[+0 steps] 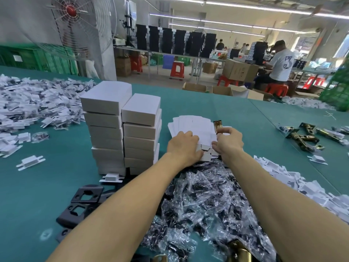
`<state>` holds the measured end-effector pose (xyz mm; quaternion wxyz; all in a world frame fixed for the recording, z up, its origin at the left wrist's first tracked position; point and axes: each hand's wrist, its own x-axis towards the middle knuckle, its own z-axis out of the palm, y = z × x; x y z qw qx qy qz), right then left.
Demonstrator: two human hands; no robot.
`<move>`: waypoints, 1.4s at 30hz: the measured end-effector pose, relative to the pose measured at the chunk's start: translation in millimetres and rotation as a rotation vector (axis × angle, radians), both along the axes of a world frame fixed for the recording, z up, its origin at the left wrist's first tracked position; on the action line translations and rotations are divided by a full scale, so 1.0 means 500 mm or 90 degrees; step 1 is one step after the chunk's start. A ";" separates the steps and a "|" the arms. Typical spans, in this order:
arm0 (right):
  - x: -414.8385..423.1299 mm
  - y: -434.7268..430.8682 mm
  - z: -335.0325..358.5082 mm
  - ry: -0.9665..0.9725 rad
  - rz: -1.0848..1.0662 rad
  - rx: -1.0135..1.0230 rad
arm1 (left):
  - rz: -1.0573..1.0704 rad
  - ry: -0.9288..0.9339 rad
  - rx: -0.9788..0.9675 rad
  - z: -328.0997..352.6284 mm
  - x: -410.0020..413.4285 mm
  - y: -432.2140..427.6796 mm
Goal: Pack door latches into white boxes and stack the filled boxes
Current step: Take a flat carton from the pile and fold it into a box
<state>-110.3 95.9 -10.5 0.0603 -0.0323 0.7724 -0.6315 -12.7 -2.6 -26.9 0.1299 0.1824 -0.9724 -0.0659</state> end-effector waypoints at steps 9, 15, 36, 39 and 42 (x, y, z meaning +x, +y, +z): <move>0.002 0.005 0.005 -0.028 0.020 -0.010 | 0.000 -0.009 -0.002 -0.005 -0.009 0.006; 0.005 0.018 0.015 -0.070 0.040 -0.042 | 0.030 0.035 0.001 -0.011 -0.033 0.031; 0.032 0.063 0.001 0.025 0.014 0.047 | -0.086 0.002 -0.267 0.008 -0.024 0.025; 0.033 0.067 0.004 0.060 0.009 0.045 | 0.004 0.088 -0.164 0.002 -0.023 0.029; 0.037 0.060 0.007 0.118 0.050 0.088 | 0.081 0.186 -0.065 -0.011 -0.019 0.033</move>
